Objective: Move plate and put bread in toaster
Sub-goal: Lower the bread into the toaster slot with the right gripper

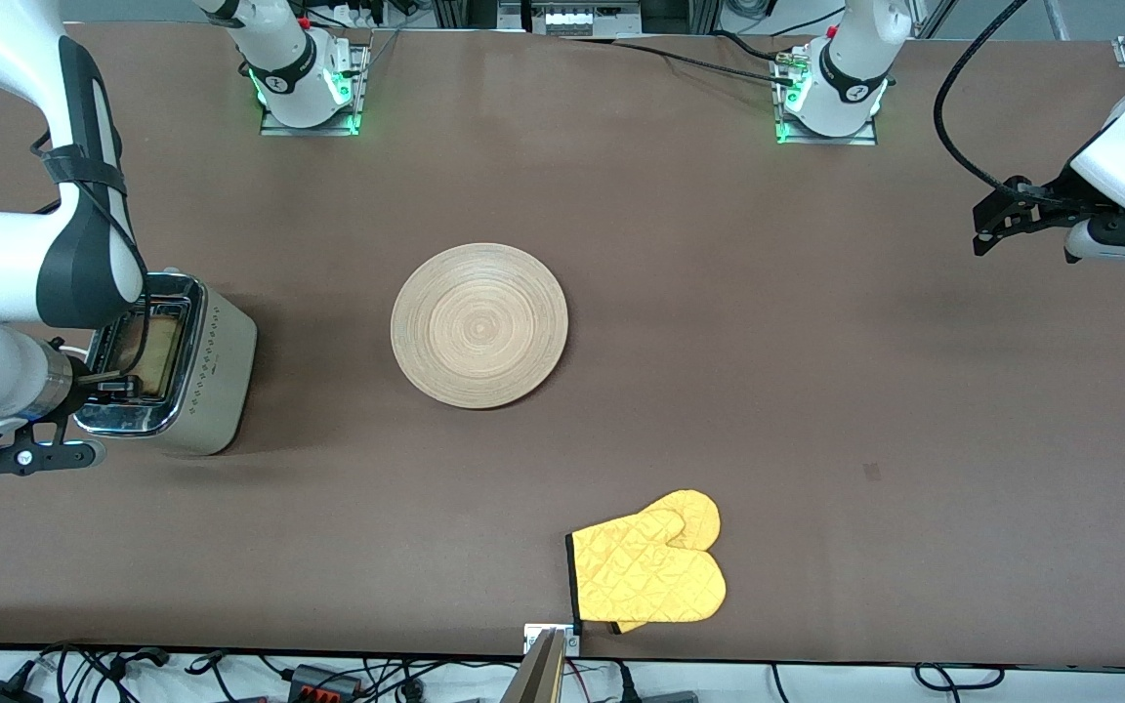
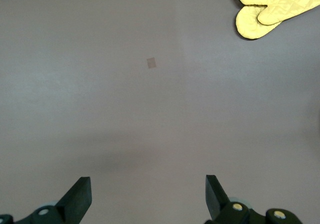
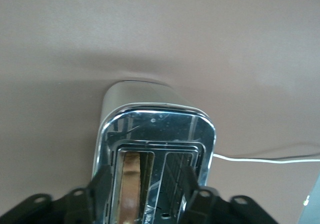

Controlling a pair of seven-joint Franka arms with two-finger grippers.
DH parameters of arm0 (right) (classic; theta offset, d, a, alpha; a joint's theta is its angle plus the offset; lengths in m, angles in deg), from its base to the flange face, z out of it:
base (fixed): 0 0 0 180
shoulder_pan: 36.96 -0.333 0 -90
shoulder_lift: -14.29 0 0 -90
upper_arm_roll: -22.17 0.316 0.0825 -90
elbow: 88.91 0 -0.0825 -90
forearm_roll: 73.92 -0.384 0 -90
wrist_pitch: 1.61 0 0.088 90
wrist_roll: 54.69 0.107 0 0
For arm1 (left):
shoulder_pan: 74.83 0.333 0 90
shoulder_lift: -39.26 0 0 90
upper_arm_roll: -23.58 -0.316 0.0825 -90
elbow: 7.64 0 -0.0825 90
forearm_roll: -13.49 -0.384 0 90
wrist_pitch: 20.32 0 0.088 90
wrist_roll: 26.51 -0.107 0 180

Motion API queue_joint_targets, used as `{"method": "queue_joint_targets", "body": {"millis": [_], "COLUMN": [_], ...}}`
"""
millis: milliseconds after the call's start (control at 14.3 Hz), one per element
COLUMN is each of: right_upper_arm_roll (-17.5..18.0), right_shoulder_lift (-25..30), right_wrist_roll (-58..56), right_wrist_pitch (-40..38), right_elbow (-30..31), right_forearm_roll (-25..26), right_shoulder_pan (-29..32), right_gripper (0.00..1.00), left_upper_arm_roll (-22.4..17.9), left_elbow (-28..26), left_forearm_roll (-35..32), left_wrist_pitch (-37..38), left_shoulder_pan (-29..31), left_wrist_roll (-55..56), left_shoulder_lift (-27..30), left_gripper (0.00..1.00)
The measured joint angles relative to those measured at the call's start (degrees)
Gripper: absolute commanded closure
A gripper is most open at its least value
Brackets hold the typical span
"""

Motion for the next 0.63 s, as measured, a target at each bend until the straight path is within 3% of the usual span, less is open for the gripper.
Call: {"method": "queue_joint_targets", "body": {"millis": [209,488,627], "right_upper_arm_roll": [0.0,-0.33,-0.15], "right_shoulder_lift": [0.48,3.87,6.31], "right_wrist_roll": [0.0,0.07,0.14], "right_wrist_pitch": [-1.73,-5.02,-6.69], "right_elbow": [-0.67,-2.99,-3.84], "right_forearm_roll": [-1.22,-10.76,-11.9], "right_shoulder_pan": [0.0,0.2,-0.02], "right_gripper": [0.0,0.0,0.0], "left_upper_arm_roll": [0.01,0.03,0.04], "left_elbow": [0.0,0.03,0.04], "left_forearm_roll": [0.0,0.0,0.0], "left_wrist_pitch": [0.01,0.03,0.03], "left_shoulder_pan": [0.0,0.0,0.0], "left_wrist_roll": [0.0,0.0,0.0], "left_shoulder_lift": [0.0,-0.02,-0.01], "left_gripper": [0.0,0.0,0.0]}}
